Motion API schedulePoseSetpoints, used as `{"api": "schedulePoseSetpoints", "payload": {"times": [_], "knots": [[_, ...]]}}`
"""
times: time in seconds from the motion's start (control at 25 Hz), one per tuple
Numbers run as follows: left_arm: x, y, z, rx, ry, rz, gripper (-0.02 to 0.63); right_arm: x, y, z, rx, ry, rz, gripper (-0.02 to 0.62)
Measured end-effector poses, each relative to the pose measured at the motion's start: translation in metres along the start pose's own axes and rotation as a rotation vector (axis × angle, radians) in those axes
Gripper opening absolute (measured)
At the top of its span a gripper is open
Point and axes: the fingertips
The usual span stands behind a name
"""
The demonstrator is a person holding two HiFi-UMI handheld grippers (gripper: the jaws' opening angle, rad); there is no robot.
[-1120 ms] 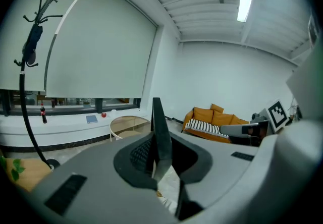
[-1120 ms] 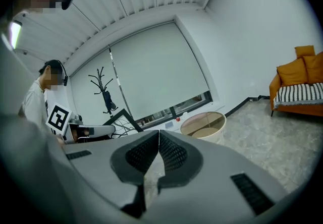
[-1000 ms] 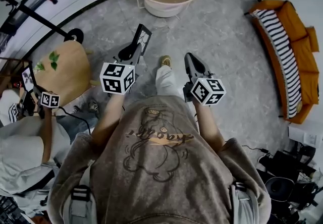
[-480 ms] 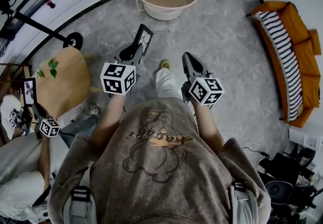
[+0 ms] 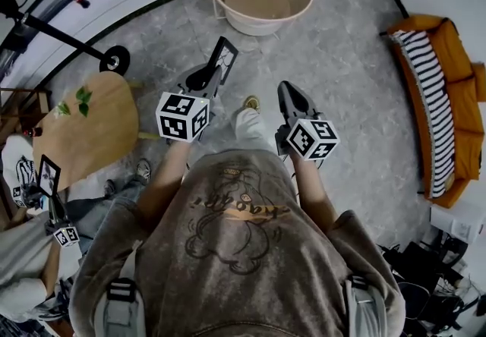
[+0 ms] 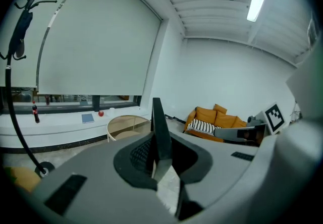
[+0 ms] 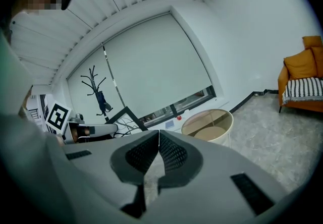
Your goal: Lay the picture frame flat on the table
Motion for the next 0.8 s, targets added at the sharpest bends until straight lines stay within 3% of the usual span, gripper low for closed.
{"api": "schedulePoseSetpoints", "payload": {"times": [0.8], "knots": [[0.059,0.004,0.091,0.013,-0.018,-0.012,0.058,0.07,0.078,0.051,0.027,-0.017,0.01,0.02]]}}
Point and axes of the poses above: the fingertips, and each gripper's own axes: z forward along the fingers, y to its right, x out of its top, and after that the axes turned 11 degrees about x, right-handed
